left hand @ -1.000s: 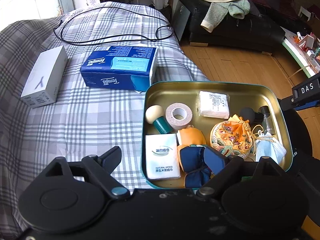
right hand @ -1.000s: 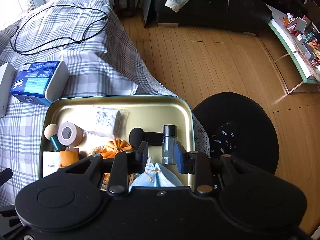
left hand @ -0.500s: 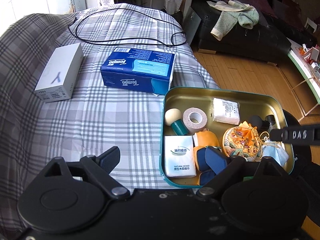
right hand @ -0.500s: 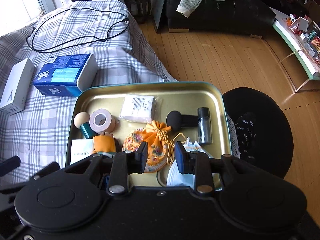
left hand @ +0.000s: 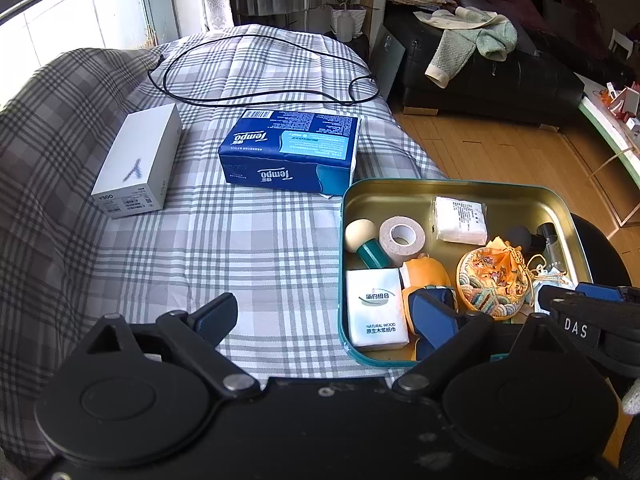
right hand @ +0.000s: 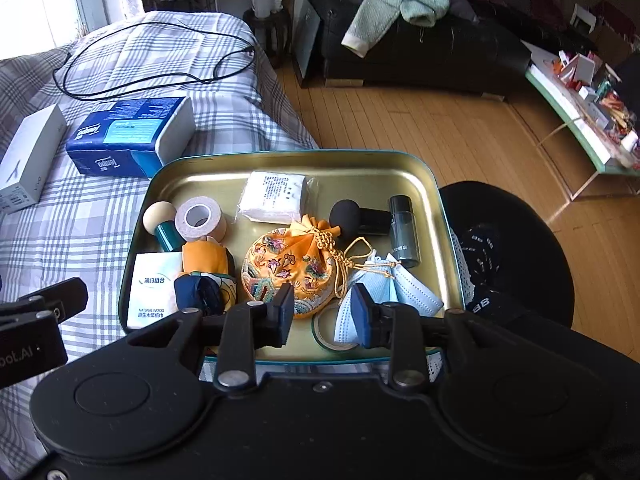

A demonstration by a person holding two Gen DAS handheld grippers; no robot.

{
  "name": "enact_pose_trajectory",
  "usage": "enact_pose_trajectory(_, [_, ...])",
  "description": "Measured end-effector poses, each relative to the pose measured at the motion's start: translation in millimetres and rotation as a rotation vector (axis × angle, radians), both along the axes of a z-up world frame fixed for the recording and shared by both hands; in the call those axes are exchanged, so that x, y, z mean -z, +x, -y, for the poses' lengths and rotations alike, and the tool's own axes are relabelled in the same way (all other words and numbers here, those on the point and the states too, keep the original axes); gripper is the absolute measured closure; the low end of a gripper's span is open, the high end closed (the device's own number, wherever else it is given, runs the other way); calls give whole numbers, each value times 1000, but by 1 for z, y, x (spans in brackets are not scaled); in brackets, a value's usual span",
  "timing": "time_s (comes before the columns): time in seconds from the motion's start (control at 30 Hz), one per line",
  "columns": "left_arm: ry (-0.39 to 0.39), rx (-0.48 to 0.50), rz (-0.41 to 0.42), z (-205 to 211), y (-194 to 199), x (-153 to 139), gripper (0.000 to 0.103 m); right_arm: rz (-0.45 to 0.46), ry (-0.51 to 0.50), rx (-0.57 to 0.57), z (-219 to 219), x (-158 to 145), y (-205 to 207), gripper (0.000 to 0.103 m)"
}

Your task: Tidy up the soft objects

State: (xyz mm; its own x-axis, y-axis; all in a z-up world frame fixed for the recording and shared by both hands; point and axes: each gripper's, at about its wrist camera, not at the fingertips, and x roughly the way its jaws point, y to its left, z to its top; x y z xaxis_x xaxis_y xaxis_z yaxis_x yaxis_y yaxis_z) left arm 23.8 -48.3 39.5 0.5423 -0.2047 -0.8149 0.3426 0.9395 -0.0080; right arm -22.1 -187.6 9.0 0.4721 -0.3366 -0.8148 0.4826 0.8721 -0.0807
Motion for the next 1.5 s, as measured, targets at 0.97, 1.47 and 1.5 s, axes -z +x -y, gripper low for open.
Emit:
enact_pose_trajectory(0.97, [47, -42, 70, -15, -24, 11, 1, 32, -22, -26, -21, 10, -18, 53])
enact_pose_trajectory(1.47, [51, -33, 63, -14, -25, 15, 1, 8, -10, -27, -22, 15, -14, 53])
enact_pose_trajectory(1.5, [51, -33, 63, -14, -25, 15, 1, 8, -9, -27, -22, 15, -13, 53])
